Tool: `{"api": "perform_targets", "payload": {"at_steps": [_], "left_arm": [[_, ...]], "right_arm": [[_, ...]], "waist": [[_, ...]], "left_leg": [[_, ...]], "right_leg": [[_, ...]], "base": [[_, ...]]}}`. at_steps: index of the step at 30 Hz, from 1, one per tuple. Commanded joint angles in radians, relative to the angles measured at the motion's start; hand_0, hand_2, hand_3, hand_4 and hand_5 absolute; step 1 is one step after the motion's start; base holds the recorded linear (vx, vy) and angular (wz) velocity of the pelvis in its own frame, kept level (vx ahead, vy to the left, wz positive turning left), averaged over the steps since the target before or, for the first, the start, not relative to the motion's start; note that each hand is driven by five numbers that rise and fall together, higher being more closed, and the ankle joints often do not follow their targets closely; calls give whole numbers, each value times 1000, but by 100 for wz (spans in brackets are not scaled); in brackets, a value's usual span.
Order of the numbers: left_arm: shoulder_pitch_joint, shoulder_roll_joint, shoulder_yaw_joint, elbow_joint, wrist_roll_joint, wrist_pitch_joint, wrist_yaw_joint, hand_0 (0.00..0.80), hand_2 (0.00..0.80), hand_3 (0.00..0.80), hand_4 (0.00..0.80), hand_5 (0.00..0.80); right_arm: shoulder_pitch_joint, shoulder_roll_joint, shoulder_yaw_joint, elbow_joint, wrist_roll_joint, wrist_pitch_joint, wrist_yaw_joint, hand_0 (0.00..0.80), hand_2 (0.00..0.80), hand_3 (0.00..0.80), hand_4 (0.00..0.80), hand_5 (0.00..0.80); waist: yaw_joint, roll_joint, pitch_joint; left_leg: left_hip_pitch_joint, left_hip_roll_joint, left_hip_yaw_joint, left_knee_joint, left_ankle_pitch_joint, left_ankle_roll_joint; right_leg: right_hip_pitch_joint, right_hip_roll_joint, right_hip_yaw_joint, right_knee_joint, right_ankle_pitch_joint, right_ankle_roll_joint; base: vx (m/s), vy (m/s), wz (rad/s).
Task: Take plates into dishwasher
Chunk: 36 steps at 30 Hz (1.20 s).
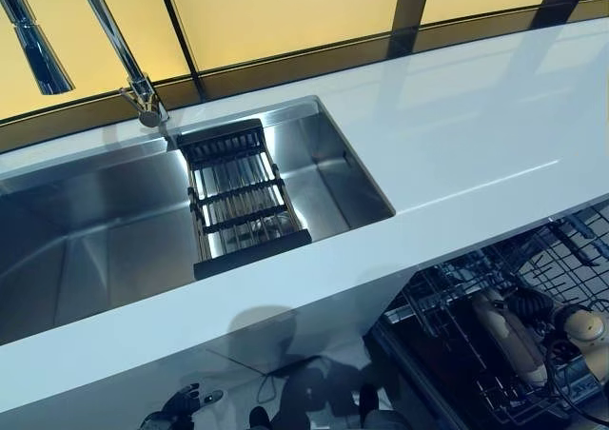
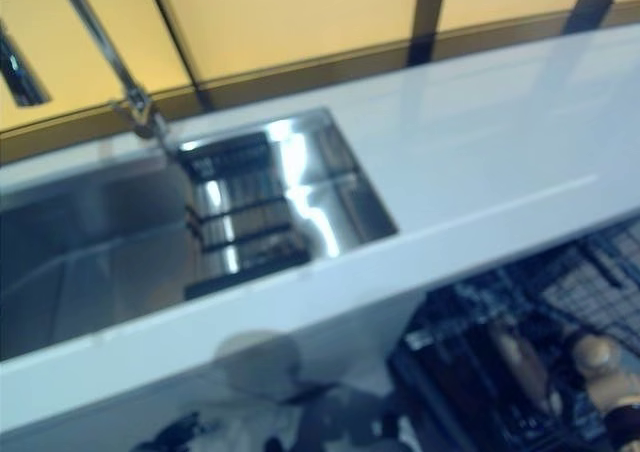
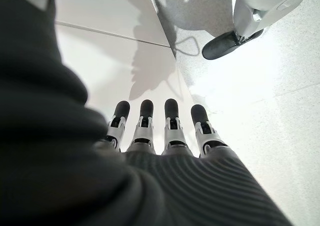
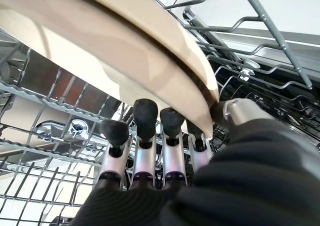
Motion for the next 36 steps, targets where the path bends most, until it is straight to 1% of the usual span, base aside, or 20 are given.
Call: {"api": "perform_targets", "payload": {"at_steps": [1,2,3,7,11,14,16,18,26,28,30,32,33,34,35,36], "left_arm": [[-60,36,-20,7,-9,-4,1,0,0,0,0,0],[-61,36,-20,8,-9,-5,2,0,0,0,0,0],[-61,36,-19,8,-7,-5,2,0,0,0,0,0],[-62,40,-13,14,-3,-2,3,0,0,0,0,0],[-61,48,-4,15,3,1,0,0,0,0,0,0],[-63,52,1,16,11,12,6,0,0,0,0,0],[-63,53,1,28,25,24,29,0,0,0,0,0],[-65,56,4,59,47,52,54,0,0,0,0,0],[-70,68,37,140,97,175,113,0,0,0,0,0],[-71,72,46,157,111,180,129,0,0,0,0,0],[-82,78,50,167,124,211,153,0,0,0,0,0],[-93,89,48,177,133,228,166,0,0,0,0,0],[-105,96,47,181,132,235,172,0,0,0,0,0],[-126,106,48,184,146,242,177,0,0,0,0,0],[-146,120,45,185,170,248,174,0,0,0,0,0],[-149,122,43,185,171,249,175,0,0,0,0,0]], "right_arm": [[-104,5,45,25,-13,1,-10,348,348,348,348,348],[-104,3,43,25,-12,1,-12,135,135,135,135,135],[-102,-1,40,19,-9,9,-13,0,0,0,0,0],[-99,-24,16,1,34,54,21,0,0,0,0,0],[-91,-54,-15,-20,61,76,47,0,0,0,0,0],[-81,-100,-57,-51,99,100,95,0,0,0,0,0],[-85,-125,-77,-59,93,95,95,0,0,0,0,0],[-94,-162,-91,-52,98,89,90,0,0,0,0,0],[-94,-296,-172,-84,147,132,130,0,0,0,0,0],[-86,-312,-193,-77,166,136,130,0,0,0,0,0],[-88,-320,-209,-66,185,147,117,0,0,0,0,0],[-97,-325,-207,-55,189,157,112,0,0,0,0,0],[-101,-326,-202,-49,198,166,104,0,0,0,0,0],[-99,-321,-200,-34,211,172,87,0,0,0,0,0],[-85,-309,-207,-18,231,176,62,0,0,0,0,0],[-81,-308,-210,-18,232,175,60,0,0,0,0,0]], "waist": [[16,-87,11],[16,-88,11],[15,-91,11],[11,-100,10],[6,-110,11],[-1,-121,9],[-3,-127,7],[-4,-134,3],[-17,-160,-22],[-17,-164,-26],[-13,-170,-24],[-11,-181,-9],[-10,-190,-1],[-6,-202,18],[-2,-218,33],[-1,-220,34]], "left_leg": [[60,2,-15,-2,-79,39],[60,2,-15,-2,-79,39],[62,3,-14,-2,-79,39],[66,5,-11,-2,-79,39],[69,7,-6,-2,-78,37],[73,7,-3,-2,-79,37],[78,6,1,-2,-81,38],[81,6,3,-2,-82,39],[91,3,17,-2,-90,50],[92,2,18,3,-93,55],[82,4,20,45,-110,67],[58,9,20,140,-146,81],[38,9,16,190,-163,88],[17,9,9,254,-201,104],[2,-2,3,289,-227,120],[0,-5,2,293,-230,122]], "right_leg": [[-10,-60,2,3,6,79],[-10,-59,2,3,6,79],[-9,-59,3,3,7,80],[-7,-57,6,3,8,79],[-4,-55,8,3,9,80],[-2,-53,10,3,11,80],[0,-52,13,3,11,79],[3,-52,12,3,12,81],[14,-50,13,11,3,83],[17,-53,12,28,-6,82],[6,-62,10,91,-34,77],[-23,-76,11,167,-49,77],[-40,-85,14,188,-45,78],[-46,-98,20,200,-34,85],[-57,-117,26,197,7,96],[-60,-121,28,196,19,98]], "base": [[0,0,0],[0,0,0],[0,0,0],[0,0,0],[0,0,0],[0,0,0],[0,0,0],[0,0,0],[-4,57,-1],[-35,113,-3],[-81,135,-3],[-90,93,-6],[-76,59,-12],[-77,52,-17],[-47,24,-15],[-24,20,-13]]}}
